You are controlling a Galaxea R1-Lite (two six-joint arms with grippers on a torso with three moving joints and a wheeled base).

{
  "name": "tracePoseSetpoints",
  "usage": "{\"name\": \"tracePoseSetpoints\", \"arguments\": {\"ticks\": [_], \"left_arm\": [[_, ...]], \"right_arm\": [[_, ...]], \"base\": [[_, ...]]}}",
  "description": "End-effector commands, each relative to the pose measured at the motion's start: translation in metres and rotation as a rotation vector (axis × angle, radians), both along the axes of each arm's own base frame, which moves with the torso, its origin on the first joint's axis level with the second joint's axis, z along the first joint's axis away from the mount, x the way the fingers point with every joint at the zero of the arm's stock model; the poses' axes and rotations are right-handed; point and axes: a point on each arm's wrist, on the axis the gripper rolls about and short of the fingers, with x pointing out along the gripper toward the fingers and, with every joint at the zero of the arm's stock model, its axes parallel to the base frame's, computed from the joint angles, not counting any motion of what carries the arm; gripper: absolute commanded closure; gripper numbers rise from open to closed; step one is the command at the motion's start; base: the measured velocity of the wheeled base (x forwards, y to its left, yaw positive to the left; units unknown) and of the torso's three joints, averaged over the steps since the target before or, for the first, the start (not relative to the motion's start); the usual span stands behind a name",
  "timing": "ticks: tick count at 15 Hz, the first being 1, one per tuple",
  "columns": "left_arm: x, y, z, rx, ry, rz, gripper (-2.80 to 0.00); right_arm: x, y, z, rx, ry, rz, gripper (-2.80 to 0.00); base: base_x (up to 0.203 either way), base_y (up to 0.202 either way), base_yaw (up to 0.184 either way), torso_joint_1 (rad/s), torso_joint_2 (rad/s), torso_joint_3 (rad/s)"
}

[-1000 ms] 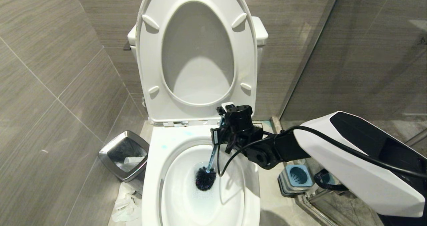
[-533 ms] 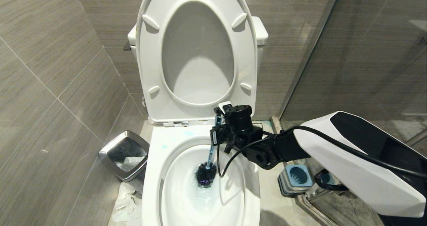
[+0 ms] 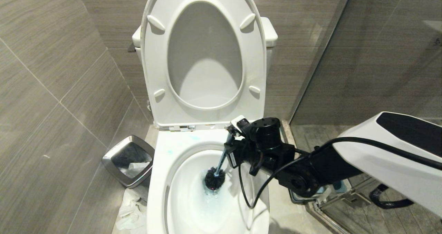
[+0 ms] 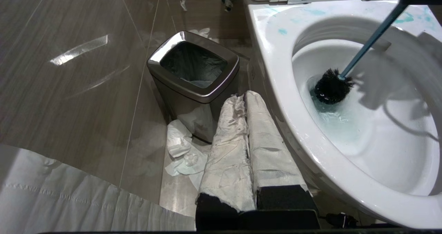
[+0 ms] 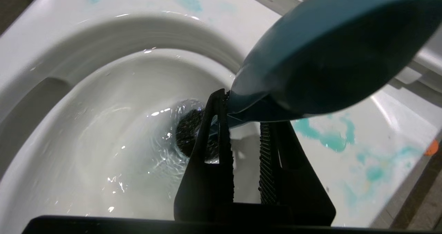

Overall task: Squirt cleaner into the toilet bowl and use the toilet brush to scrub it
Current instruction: Scrub the toilet bowl

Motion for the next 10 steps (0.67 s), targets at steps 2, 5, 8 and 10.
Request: {"name": "tracePoseSetpoints", "arguments": {"ticks": [2, 5, 8, 10], "left_arm": [[0.000, 0.000, 0.000, 0.000, 0.003, 0.000, 0.00], [0.000, 0.000, 0.000, 0.000, 0.003, 0.000, 0.00], [0.000, 0.000, 0.000, 0.000, 0.003, 0.000, 0.00], [0.000, 0.000, 0.000, 0.000, 0.003, 0.000, 0.00]], "right_arm": [[-0.047, -0.024, 0.049, 0.083, -0.078, 0.045, 0.00], [-0.072, -0.022, 0.079, 0.163, -0.127, 0.093, 0.00], [-0.086, -0.023, 0.100, 0.205, -0.167, 0.120, 0.00], [-0.093, -0.026, 0.113, 0.236, -0.188, 0.125, 0.00]], "base": [[0.000, 0.000, 0.000, 0.000, 0.00, 0.000], [0.000, 0.000, 0.000, 0.000, 0.00, 0.000], [0.000, 0.000, 0.000, 0.000, 0.00, 0.000], [0.000, 0.000, 0.000, 0.000, 0.00, 0.000]]}}
